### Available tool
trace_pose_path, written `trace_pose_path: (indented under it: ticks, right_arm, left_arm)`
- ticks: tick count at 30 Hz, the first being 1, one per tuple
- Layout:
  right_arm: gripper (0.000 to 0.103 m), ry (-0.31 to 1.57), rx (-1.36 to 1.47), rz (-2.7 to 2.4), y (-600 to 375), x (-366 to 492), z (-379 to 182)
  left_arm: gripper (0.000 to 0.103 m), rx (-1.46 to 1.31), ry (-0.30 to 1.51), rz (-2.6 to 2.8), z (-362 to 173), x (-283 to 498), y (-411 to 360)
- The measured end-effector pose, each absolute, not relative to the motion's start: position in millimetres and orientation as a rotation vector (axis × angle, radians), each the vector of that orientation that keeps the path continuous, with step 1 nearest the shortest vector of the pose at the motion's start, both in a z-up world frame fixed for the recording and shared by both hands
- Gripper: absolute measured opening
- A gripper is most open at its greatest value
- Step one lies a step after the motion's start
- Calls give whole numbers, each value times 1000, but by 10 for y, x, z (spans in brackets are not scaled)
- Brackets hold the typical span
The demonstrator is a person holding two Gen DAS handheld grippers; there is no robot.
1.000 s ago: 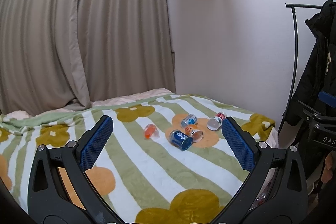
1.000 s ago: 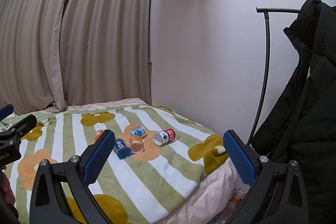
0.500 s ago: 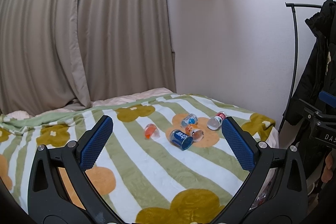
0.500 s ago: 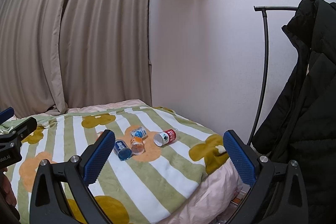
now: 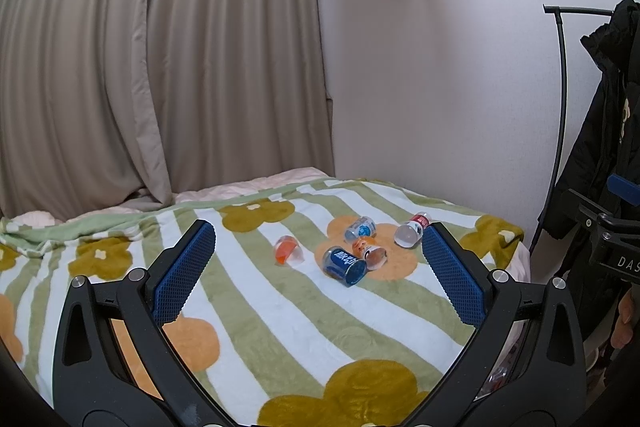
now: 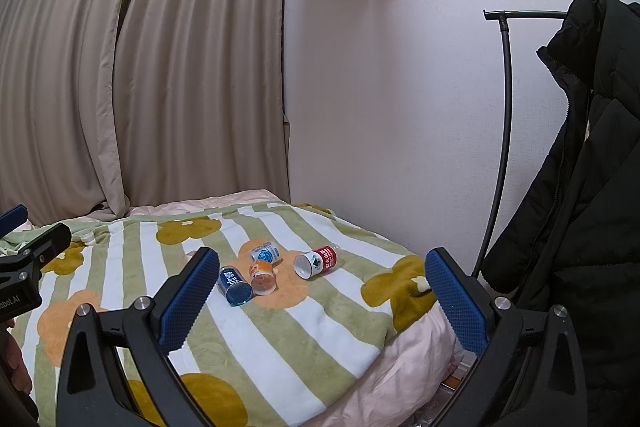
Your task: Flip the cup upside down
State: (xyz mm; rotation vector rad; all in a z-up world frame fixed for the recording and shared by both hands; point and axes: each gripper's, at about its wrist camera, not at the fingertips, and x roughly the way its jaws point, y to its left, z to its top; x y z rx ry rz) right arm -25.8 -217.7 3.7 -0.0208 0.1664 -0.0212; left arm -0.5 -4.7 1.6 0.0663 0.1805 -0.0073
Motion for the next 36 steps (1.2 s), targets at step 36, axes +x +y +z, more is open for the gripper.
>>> trace_pose_path:
  ticks: [36]
  right_arm:
    - [103, 161, -22, -22, -2175, -275, 54]
  left_arm:
    - [103, 80, 172, -30, 66, 1, -104]
